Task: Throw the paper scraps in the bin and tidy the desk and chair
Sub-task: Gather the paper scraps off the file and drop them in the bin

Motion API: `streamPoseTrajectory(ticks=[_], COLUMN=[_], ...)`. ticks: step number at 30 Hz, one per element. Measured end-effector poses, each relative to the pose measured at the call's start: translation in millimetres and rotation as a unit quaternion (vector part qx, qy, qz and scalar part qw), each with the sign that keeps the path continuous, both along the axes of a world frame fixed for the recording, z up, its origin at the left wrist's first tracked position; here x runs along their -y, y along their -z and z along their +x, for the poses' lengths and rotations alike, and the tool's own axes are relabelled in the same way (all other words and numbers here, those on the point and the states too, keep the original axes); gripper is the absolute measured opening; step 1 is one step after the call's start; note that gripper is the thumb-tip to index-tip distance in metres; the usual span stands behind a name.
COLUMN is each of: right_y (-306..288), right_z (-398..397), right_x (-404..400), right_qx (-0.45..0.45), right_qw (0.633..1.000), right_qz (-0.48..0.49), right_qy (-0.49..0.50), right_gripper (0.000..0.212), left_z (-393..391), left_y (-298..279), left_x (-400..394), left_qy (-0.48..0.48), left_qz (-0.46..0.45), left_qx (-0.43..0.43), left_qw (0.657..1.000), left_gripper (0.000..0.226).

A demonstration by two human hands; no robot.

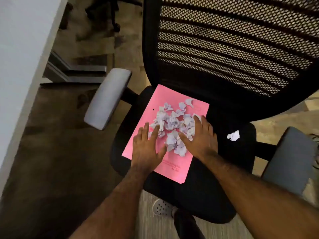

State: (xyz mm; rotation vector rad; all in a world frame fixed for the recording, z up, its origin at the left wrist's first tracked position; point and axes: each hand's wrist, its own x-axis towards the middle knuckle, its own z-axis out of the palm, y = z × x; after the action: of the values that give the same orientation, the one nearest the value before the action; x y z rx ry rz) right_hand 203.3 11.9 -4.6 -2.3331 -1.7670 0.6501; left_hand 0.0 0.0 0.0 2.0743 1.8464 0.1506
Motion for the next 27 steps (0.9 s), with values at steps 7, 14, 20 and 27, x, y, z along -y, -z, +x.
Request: streamPoseTrajectory(ticks=[7, 14, 20, 27], right_y=[30.4, 43.9, 41.6, 43.7], right_z=[4.4, -4.9, -1.4, 4.4], right_x=[-26.2, -48.5, -38.3, -54.3], right_qx=[0.068, 0.121, 0.123, 0.024], right_qw=[0.995, 0.980, 0.974, 0.977], right_qz=[0.015, 0.046, 0.099, 0.141], right_qy=[-0.067, -0.154, -0.164, -0.157], right_gripper=[0.089, 0.063, 0.037, 0.022], left_z=[19.2, 27.8, 39.2, 31.5], left_y=[30.1, 44.7, 45.2, 39.3], left_x=[-44.1, -38.3, -22.6, -30.0], left_qy=[0.032, 0.068, 0.066, 0.041], left_qz=[0.003, 0.016, 0.061, 0.038], left_qx=[-0.024, -0.028, -0.052, 0.050], left_qw=[0.999, 0.997, 0.995, 0.997], left_gripper=[0.076, 0.086, 0.058, 0.029])
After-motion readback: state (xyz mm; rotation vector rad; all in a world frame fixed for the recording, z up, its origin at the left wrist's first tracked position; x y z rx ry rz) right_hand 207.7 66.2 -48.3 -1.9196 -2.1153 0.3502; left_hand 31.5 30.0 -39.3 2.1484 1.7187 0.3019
